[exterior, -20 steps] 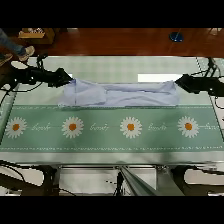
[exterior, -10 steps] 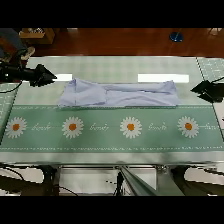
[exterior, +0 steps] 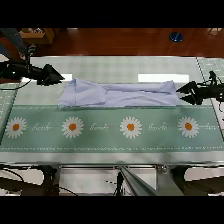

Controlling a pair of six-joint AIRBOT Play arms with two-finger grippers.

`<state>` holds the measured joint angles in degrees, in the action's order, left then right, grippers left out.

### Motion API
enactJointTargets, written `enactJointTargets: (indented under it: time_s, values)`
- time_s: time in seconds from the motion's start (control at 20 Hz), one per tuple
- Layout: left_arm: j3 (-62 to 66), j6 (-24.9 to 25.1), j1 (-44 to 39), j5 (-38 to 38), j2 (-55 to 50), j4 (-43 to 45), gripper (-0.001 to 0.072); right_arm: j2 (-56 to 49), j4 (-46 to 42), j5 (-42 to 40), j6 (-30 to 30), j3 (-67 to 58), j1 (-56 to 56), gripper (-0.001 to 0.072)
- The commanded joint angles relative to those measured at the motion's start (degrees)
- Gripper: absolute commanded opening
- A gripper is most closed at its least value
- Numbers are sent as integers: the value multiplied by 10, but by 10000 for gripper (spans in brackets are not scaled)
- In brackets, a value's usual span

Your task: Fold the shirts.

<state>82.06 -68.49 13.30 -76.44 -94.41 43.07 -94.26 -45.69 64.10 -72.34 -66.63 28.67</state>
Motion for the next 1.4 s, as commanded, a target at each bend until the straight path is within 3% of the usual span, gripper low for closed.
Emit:
enactJointTargets:
  time_s: [0.0, 0.15, 0.2, 0.25, 0.3, 0.35, 0.5, 0.8, 1.35]
  values:
    - [0, 3, -17, 9, 0, 0, 386, -11, -35, -65, -37, 0, -47, 582]
    - [0, 3, -24, 19, 0, -1, 385, -21, -32, -80, -46, 0, -81, 456]
    - [0, 3, -26, 20, 0, -2, 386, -24, -32, -81, -45, 0, -89, 356]
    - [0, 3, -28, 20, 0, -2, 382, -25, -31, -82, -45, 0, -95, 207]
    - [0, 3, -30, 20, 0, -2, 332, -24, -21, -83, -37, -1, -97, 22]
    - [0, 3, -30, 18, 0, -4, 229, -20, -6, -81, -23, -1, -98, 25]
    - [1, 5, -30, 7, 0, -44, 18, 24, -4, -73, 0, -1, -90, 24]
    - [1, 9, -82, 5, 0, -149, 18, 168, -8, -55, 11, -1, -84, 24]
    - [0, -16, -311, 75, -16, -151, 19, 348, -7, 40, 10, -1, -84, 24]
